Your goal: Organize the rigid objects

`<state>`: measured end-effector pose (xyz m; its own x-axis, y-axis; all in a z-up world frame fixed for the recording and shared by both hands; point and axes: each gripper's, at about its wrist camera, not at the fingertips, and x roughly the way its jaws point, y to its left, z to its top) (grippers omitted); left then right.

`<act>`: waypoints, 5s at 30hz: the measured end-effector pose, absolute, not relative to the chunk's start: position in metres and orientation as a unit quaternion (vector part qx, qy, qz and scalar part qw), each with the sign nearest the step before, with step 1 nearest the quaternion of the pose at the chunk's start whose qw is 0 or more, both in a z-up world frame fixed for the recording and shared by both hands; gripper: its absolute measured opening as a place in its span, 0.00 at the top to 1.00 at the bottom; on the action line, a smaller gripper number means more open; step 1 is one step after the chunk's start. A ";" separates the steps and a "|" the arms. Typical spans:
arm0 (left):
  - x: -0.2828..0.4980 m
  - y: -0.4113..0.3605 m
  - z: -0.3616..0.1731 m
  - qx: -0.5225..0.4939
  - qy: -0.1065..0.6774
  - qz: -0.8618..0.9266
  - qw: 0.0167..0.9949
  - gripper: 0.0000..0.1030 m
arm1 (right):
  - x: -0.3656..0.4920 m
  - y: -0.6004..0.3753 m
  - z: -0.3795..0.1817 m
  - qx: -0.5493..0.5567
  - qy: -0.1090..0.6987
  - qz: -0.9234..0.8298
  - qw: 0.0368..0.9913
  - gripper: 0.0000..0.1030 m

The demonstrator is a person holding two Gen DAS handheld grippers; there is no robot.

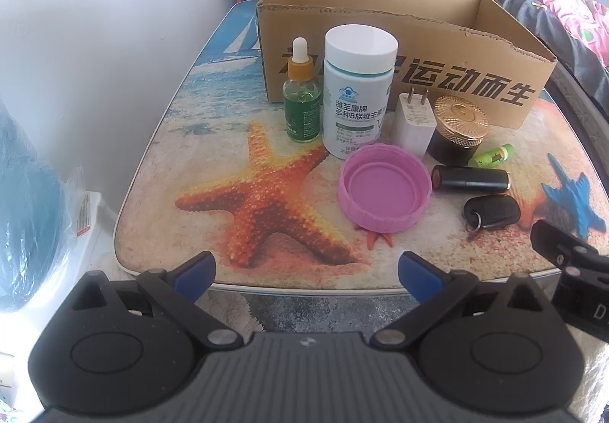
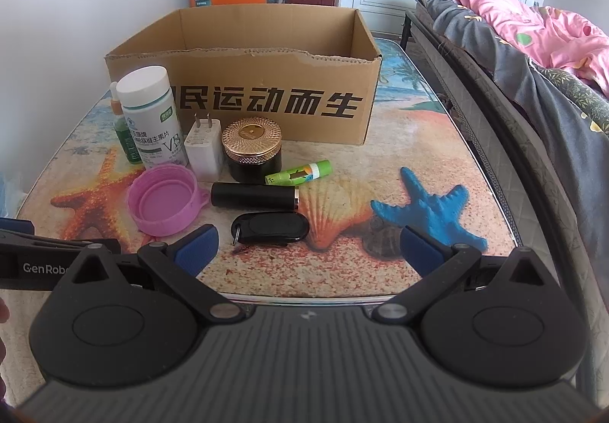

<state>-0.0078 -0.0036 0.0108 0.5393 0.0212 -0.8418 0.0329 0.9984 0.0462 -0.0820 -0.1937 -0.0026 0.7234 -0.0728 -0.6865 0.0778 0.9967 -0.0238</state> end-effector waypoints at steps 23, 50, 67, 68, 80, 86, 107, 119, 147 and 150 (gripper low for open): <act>-0.011 -0.004 0.012 0.028 0.481 -0.004 0.876 0.01 | -0.082 -0.189 -0.005 -0.002 0.377 -0.045 0.925 0.01; -0.013 -0.004 0.013 0.027 0.486 0.003 0.874 0.01 | -0.085 -0.187 -0.007 0.007 0.390 -0.039 0.920 0.01; -0.009 -0.005 0.013 0.027 0.490 0.007 0.871 0.01 | -0.082 -0.194 -0.009 0.012 0.392 -0.050 0.919 0.01; -0.009 -0.006 0.013 0.028 0.491 0.007 0.871 0.01 | -0.082 -0.195 -0.009 0.013 0.392 -0.052 0.918 0.01; 0.005 -0.019 0.016 0.037 0.486 -0.009 0.873 0.01 | -0.075 -0.214 -0.010 0.011 0.385 -0.078 0.920 0.01; 0.014 -0.032 0.020 0.057 0.465 -0.041 0.883 0.01 | -0.066 -0.235 -0.005 0.012 0.367 -0.098 0.925 0.01; 0.014 -0.052 0.014 0.067 0.408 -0.154 0.897 0.08 | -0.039 -0.260 -0.002 0.085 0.312 0.047 0.945 0.02; 0.029 -0.051 -0.009 0.119 0.435 -0.152 0.880 0.29 | -0.018 -0.253 -0.026 0.137 0.381 0.070 0.912 0.34; 0.044 -0.054 -0.016 0.125 0.442 -0.157 0.874 0.31 | -0.004 -0.250 -0.047 0.167 0.422 0.080 0.887 0.80; 0.045 -0.057 -0.017 0.125 0.437 -0.156 0.877 0.30 | -0.007 -0.251 -0.047 0.166 0.423 0.078 0.887 0.80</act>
<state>0.0452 -0.0565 -0.0171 0.5695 -0.1650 -0.8053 0.3833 0.9199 0.0826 -0.0066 -0.2506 -0.0465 0.6303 0.2786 -0.7247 0.0027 0.9326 0.3608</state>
